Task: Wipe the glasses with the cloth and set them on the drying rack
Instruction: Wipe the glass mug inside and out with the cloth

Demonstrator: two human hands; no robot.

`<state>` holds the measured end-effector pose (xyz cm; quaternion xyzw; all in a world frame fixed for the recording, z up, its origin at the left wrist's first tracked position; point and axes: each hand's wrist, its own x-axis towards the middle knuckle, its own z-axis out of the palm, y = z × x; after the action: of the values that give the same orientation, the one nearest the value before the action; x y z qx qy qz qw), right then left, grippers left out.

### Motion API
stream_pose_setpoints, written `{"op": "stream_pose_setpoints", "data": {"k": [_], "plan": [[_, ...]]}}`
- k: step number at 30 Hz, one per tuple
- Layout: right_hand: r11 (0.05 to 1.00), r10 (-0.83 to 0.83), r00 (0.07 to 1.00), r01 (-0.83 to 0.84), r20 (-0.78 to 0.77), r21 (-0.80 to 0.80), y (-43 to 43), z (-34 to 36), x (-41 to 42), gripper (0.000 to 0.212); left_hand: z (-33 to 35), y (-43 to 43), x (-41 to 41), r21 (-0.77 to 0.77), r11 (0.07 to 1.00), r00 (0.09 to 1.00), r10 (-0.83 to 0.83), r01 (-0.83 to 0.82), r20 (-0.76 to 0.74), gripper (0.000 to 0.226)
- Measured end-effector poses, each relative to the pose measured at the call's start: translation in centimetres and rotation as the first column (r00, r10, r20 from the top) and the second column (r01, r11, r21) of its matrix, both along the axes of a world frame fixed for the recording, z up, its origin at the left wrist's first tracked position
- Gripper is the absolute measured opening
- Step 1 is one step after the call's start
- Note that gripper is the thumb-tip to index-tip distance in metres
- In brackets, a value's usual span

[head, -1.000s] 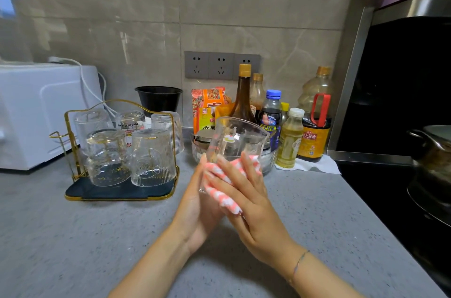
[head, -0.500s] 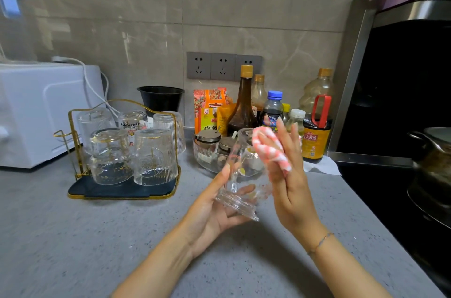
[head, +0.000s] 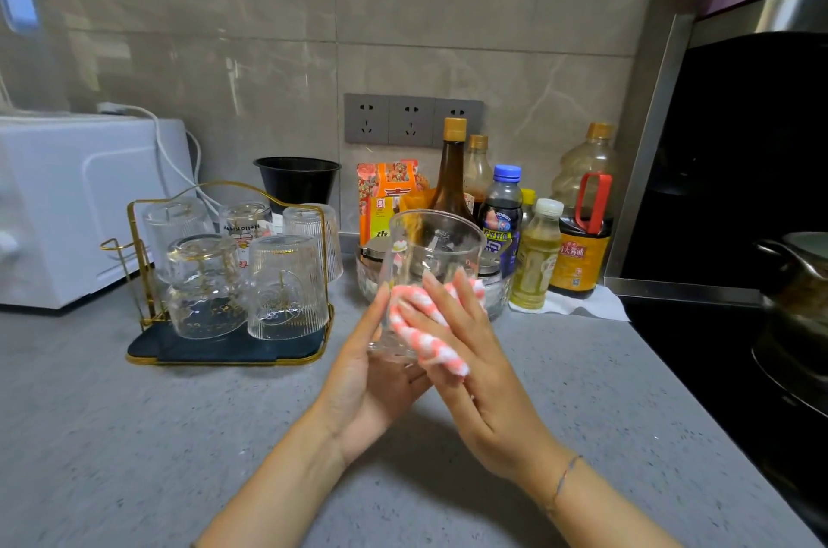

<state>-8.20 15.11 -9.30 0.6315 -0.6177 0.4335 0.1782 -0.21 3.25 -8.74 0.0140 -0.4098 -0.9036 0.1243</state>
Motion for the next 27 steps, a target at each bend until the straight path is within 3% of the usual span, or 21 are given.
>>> {"op": "stream_pose_setpoints", "data": {"k": [11,18,23,27], "plan": [[0.997,-0.068,0.977,0.074,-0.203,0.022,0.6,0.6,-1.6,0.044,-0.4,0.1,-0.2,-0.098,0.994,0.994,-0.04,0.05,0.102,0.058],[0.99,-0.094,0.995,0.095,0.016,-0.101,1.3,1.7,-2.4,0.047,-0.6,0.5,0.0,-0.059,0.991,0.979,-0.108,0.12,0.176,0.054],[0.991,-0.049,0.984,0.07,0.172,-0.115,1.0,1.4,-1.8,0.047,-0.7,0.6,-0.1,-0.068,0.996,0.988,-0.049,0.06,0.147,0.059],[0.997,0.043,0.989,-0.034,0.143,-0.069,0.6,0.9,-0.2,0.047,-0.6,0.3,-0.3,-0.099,0.995,0.995,0.035,-0.026,0.091,0.061]]}}
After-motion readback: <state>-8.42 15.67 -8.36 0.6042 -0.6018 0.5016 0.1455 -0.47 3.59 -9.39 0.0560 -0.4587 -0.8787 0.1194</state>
